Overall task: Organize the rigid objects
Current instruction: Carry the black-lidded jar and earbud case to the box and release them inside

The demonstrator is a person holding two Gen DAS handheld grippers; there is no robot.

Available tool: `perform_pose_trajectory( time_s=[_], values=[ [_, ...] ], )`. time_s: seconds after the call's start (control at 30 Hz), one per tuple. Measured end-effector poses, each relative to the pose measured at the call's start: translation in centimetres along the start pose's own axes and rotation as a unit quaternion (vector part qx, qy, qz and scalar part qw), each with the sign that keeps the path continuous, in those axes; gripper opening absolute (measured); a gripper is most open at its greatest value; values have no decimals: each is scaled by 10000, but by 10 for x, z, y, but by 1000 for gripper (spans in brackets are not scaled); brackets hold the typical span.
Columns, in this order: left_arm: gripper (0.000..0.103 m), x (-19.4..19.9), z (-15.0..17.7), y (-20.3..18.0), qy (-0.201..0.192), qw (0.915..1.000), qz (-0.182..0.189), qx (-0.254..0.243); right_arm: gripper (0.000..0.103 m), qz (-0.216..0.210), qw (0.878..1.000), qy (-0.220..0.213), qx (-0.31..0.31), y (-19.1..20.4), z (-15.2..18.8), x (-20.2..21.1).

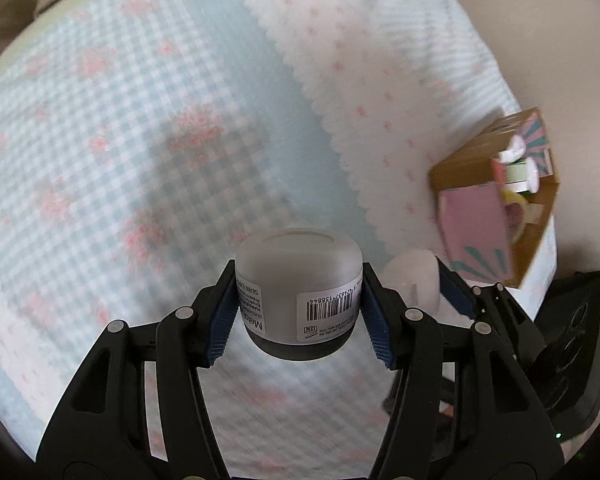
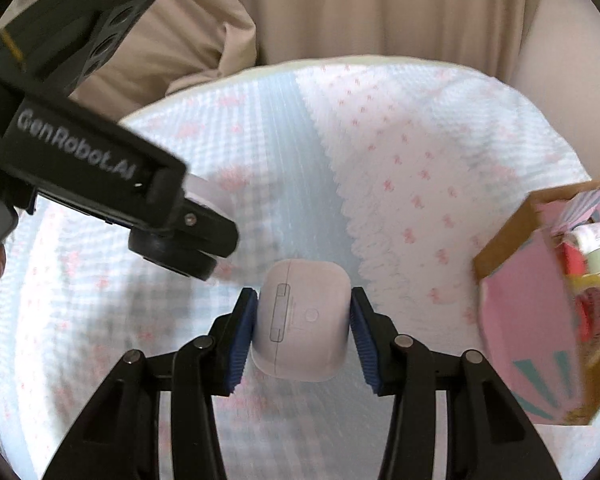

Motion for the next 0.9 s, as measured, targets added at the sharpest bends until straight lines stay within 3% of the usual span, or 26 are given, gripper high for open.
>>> perform_pose_trajectory(
  time_s=[0.3, 0.5, 0.7, 0.9],
  values=[
    [53, 96, 38, -67, -587, 9982, 89, 47, 43, -345, 9992, -169, 53, -26, -15, 121],
    [53, 134, 42, -128, -840, 9963, 94, -155, 43, -555, 9983, -171, 19, -62, -38, 197],
    [53, 138, 37, -188, -892, 9957, 97, -220, 43, -692, 9970, -248, -222, -120, -57, 250],
    [53, 110, 21, -244, -910, 9957, 154, 8, 43, -675, 9971, -252, -255, -200, -77, 273]
  ],
)
Point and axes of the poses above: each gripper's, at about its wrist camera, not at the fingertips, and x roughly against the way its jaws point, y to its left, z to its underside, the point moved 4 cm from there along -x, roughly the way its jaws point, and after that the axes turned 6 degrees about y, right-handed, at the moved point
